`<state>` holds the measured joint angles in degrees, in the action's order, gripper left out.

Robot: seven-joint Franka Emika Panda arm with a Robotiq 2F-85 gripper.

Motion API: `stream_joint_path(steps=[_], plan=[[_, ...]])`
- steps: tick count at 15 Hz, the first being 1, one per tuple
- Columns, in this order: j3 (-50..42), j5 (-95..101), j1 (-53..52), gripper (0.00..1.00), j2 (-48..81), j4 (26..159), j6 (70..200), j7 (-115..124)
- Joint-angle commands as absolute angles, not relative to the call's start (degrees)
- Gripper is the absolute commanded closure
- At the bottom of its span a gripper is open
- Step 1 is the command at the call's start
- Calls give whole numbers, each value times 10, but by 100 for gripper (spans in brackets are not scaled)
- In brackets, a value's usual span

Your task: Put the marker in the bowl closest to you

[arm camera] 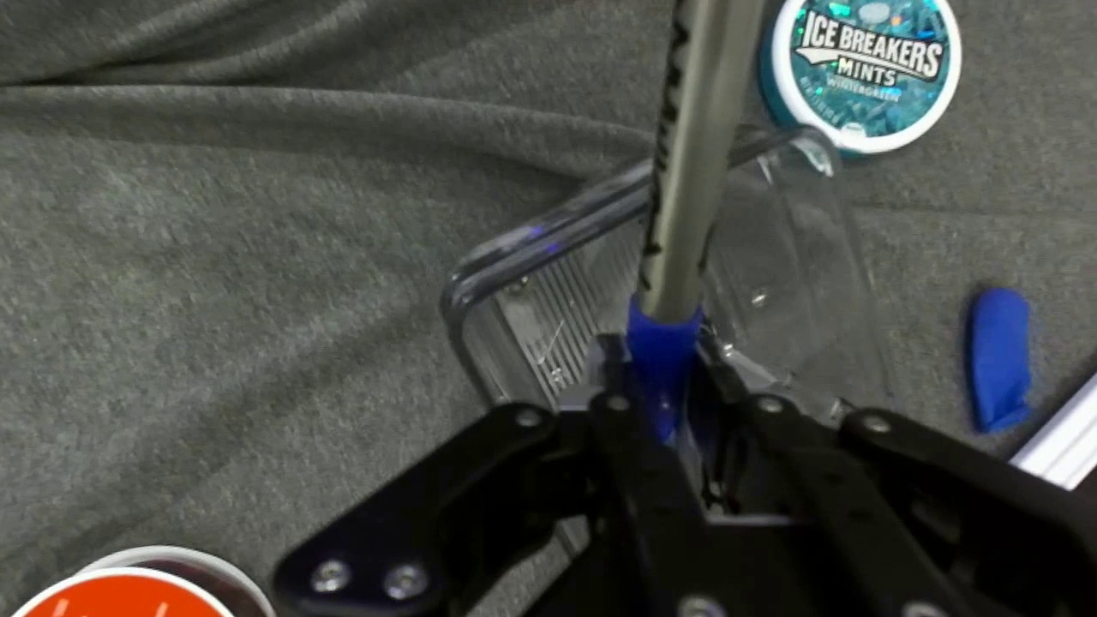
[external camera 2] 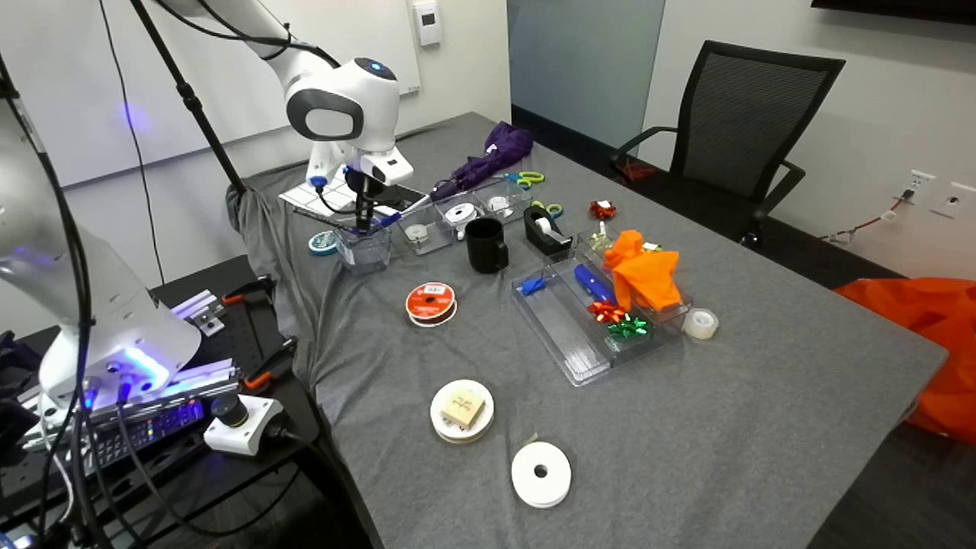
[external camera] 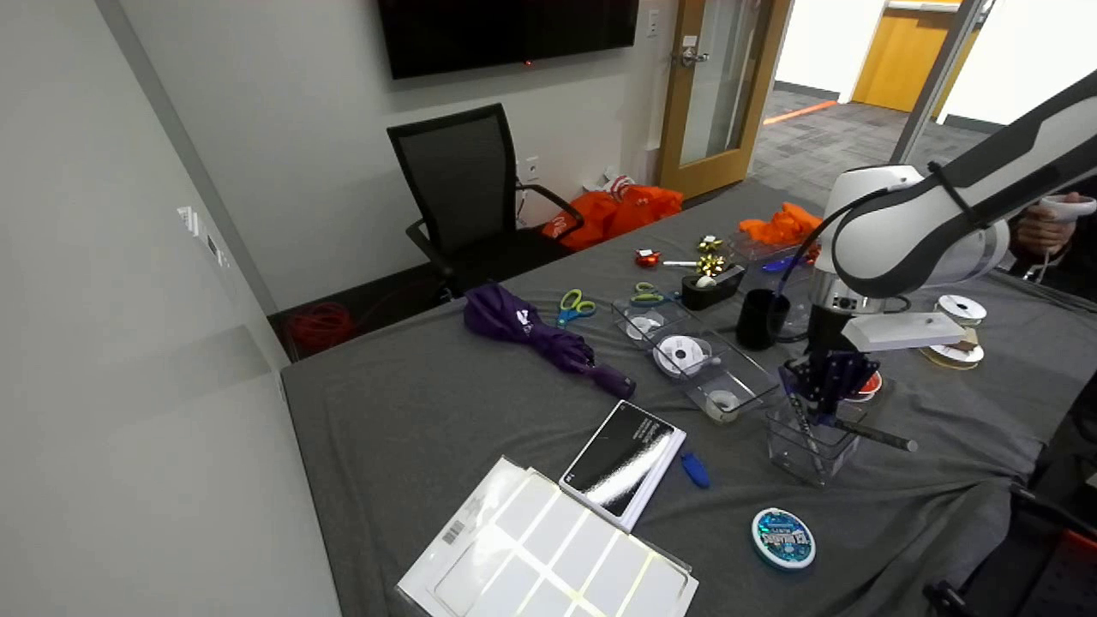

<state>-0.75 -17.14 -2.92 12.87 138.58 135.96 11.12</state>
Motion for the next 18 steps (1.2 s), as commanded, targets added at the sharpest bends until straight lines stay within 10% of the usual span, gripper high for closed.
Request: stream_joint_path(steps=[1, 3, 5, 13, 18], plan=[[7, -186, -17, 95, 144, 1382, 1376, 74], [5, -174, -19, 95, 142, 1386, 1378, 73], [3, -161, -20, 55, 136, 1395, 1381, 72], [-4, -85, -19, 2, 73, 1469, 1414, 48], [-5, -64, -13, 0, -25, 1551, 1447, 18]])
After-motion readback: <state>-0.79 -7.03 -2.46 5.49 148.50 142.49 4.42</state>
